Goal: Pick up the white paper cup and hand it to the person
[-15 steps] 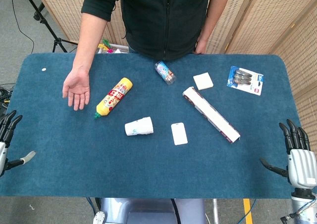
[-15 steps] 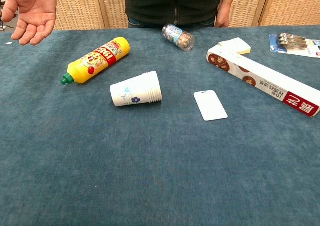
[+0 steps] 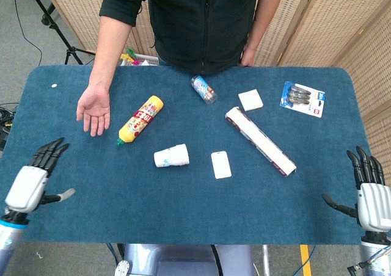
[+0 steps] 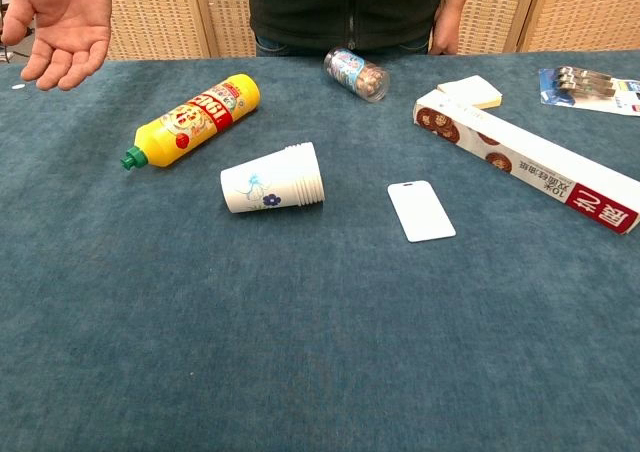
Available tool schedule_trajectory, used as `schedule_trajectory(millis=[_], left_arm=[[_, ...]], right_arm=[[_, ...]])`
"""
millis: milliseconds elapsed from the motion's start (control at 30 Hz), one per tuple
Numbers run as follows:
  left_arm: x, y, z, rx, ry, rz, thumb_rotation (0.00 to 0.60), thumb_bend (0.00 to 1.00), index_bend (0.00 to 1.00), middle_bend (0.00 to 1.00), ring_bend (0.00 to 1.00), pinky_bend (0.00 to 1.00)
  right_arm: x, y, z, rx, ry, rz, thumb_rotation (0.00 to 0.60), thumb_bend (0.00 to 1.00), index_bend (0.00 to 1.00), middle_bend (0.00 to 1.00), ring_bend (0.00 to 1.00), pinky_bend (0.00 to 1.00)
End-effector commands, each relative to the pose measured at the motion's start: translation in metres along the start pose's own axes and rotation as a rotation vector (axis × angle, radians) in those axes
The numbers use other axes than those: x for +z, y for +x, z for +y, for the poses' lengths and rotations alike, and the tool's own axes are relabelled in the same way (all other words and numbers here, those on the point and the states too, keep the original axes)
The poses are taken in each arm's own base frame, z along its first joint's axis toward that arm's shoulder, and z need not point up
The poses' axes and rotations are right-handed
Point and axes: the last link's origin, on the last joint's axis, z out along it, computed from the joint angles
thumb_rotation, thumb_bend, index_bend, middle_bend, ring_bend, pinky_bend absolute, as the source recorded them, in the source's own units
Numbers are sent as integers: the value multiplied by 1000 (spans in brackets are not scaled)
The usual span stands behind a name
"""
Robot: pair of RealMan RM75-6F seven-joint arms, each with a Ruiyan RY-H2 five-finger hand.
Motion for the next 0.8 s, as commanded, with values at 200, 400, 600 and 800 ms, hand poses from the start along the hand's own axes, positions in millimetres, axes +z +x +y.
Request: schedule_trajectory(millis=[200,400,600,800], left_arm=[[106,-67,94,22,-79,-215,600,0,69,0,0,91],[138,-99,118,98,-94,-277,600,0,69,0,0,91],[160,-122,140,191,-109,-302,600,0,69,0,0,91],[181,-141,157,259,-82,-329,600,0,69,0,0,91]], right_arm=[[1,0,3,0,-10,-5,600,0,0,0,0,0],[2,1,4,3,-14,-5,600,0,0,0,0,0],[3,2,7,3,-25,1,600,0,0,0,0,0],[5,4,11,12,-40,1,600,0,0,0,0,0]])
